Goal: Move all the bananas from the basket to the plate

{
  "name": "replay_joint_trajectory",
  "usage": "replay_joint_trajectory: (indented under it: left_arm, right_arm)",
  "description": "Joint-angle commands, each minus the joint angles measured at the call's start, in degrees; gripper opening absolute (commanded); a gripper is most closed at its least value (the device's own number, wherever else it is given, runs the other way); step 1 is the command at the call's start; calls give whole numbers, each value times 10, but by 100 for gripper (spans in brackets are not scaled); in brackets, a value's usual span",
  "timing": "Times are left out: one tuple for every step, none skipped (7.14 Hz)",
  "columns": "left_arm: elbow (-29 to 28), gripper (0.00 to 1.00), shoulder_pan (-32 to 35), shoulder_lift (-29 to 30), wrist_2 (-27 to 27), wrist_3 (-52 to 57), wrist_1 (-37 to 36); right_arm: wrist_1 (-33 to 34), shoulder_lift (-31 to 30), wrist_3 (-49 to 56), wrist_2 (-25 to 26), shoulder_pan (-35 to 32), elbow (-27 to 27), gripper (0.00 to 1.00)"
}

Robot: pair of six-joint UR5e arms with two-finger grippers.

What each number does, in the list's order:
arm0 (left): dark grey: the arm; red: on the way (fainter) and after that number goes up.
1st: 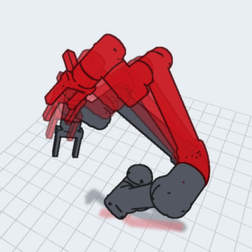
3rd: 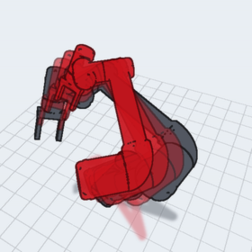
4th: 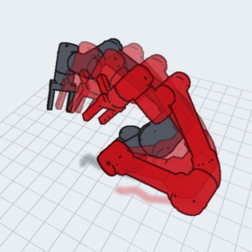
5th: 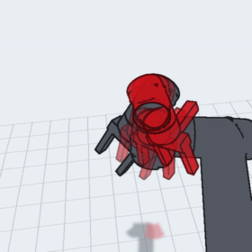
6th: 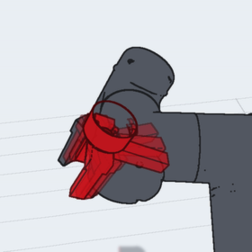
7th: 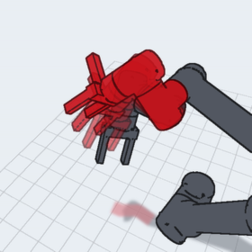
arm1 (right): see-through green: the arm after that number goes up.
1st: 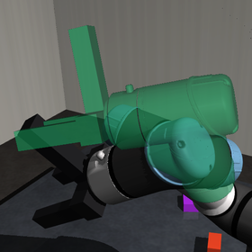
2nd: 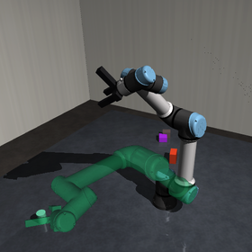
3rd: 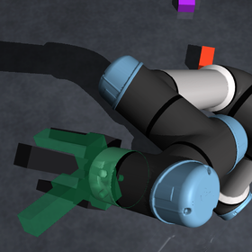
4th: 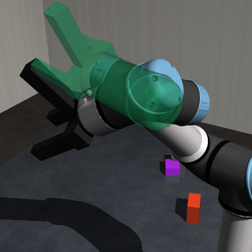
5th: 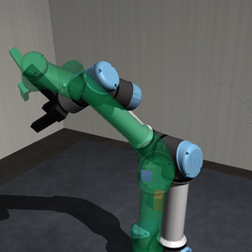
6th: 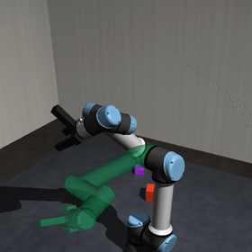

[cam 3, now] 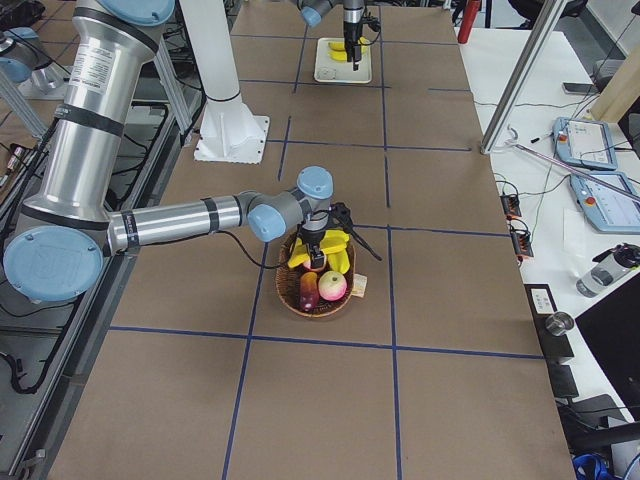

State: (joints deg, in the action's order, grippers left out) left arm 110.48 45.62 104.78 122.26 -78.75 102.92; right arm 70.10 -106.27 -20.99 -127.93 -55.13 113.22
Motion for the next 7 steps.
replay_joint_trajectory:
  left_arm:
    - [0, 100, 0, 0, 1, 0, 0]
    - [0, 100, 0, 1, 1, 0, 0]
    - [0, 100, 0, 2, 1, -1, 0]
    - [0, 100, 0, 2, 1, -1, 0]
    - [0, 100, 0, 2, 1, -1, 0]
    - [0, 100, 0, 2, 0, -1, 0]
    - [0, 100, -1, 2, 1, 0, 0]
  right_arm:
    - [0, 4, 1, 0, 0, -3, 89]
    - [-1, 4, 2, 0, 0, -9, 89]
    - [0, 4, 2, 0, -1, -10, 86]
    - [-1, 4, 1, 0, -1, -10, 82]
    - [-1, 4, 1, 0, -1, -10, 80]
    - [-1, 4, 0, 0, 0, -10, 78]
    - [-1, 4, 1, 0, 0, -12, 78]
